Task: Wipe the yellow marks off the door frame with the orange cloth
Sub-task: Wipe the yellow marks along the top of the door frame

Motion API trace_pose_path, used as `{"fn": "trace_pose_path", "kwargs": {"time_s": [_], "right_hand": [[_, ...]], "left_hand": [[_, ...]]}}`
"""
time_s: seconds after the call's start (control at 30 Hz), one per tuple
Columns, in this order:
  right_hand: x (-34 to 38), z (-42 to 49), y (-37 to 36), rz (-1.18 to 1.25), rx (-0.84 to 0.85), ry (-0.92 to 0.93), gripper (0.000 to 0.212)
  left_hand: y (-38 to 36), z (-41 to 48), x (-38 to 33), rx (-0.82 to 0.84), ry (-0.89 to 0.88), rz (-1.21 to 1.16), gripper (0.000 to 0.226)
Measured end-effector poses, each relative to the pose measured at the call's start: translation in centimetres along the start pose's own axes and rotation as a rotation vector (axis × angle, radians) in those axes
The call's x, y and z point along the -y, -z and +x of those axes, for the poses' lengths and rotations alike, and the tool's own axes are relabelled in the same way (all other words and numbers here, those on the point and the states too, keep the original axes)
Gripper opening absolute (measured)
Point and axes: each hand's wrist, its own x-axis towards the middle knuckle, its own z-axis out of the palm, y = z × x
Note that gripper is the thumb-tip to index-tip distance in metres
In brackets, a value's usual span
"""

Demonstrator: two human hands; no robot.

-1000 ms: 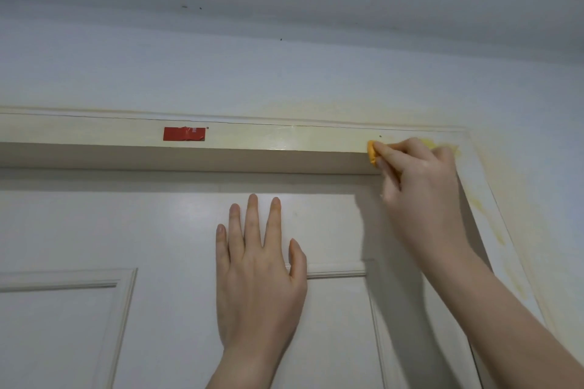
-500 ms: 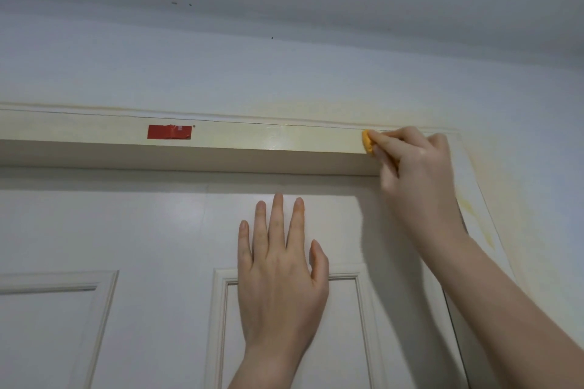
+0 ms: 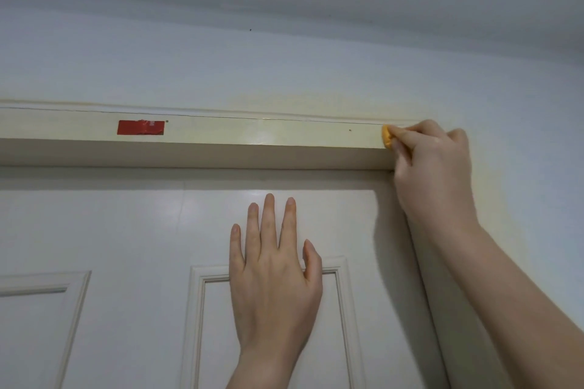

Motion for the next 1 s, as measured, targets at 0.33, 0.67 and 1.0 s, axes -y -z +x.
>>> {"fn": "trace_pose_path", "kwargs": {"time_s": [0.33, 0.67, 1.0], "right_hand": [[-0.6, 0.5, 0.4, 0.005, 0.057, 0.027, 0.025], [-2.5, 1.0, 1.7, 0.029, 0.135, 0.051, 0.027], [-3.4, -0.3, 2.8, 0.04, 0.133, 0.028, 0.026]], "left_hand": [[-0.3, -0.6, -1.5, 0.013, 0.038, -0.016, 0.069], [-0.8, -1.6, -2.8, 0.014, 0.064, -0.031, 0.068], [-0.8, -1.9, -3.1, 0.017, 0.063, -0.038, 0.067]]}}
